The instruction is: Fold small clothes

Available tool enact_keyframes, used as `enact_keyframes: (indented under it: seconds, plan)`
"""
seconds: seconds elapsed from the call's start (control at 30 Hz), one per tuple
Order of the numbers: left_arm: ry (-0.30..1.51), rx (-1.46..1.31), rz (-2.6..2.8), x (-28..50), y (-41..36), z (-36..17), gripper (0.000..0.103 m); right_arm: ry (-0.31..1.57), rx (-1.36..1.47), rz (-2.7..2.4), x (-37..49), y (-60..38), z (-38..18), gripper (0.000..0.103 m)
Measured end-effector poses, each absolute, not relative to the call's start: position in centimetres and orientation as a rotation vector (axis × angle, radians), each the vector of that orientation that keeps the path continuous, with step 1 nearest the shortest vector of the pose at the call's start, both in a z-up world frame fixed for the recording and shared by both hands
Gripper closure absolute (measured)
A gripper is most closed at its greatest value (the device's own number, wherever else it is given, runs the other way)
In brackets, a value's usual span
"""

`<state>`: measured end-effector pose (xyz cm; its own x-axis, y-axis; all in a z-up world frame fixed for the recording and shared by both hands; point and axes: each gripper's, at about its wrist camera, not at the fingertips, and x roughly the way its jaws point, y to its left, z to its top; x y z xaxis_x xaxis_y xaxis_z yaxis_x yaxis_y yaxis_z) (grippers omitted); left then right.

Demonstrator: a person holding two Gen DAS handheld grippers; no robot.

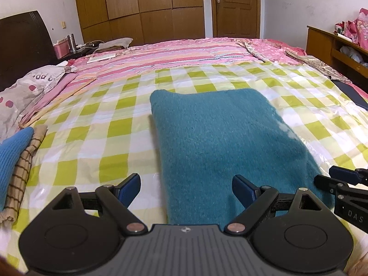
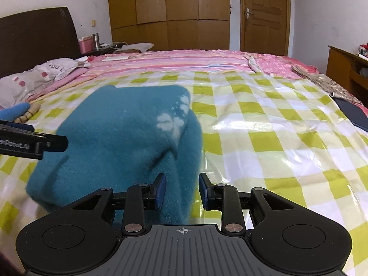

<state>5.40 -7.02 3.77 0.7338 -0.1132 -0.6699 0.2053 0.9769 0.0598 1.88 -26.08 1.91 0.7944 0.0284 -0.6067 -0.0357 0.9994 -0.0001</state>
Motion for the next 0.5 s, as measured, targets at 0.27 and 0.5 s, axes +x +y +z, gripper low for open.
enact_keyframes:
  seconds: [0.27, 0.5]
  plan:
    - [0.728, 0.126, -0.165, 3.9, -6.5, 3.5, 0.010, 0.646, -0.013, 0.026, 0.8, -25.4, 2.8, 0.075]
    - [0.754, 0.132, -0.163, 2.5, -6.5, 2.4, 0.010, 0.638, -0.019, 0.041, -1.4, -24.6, 3.3, 0.071]
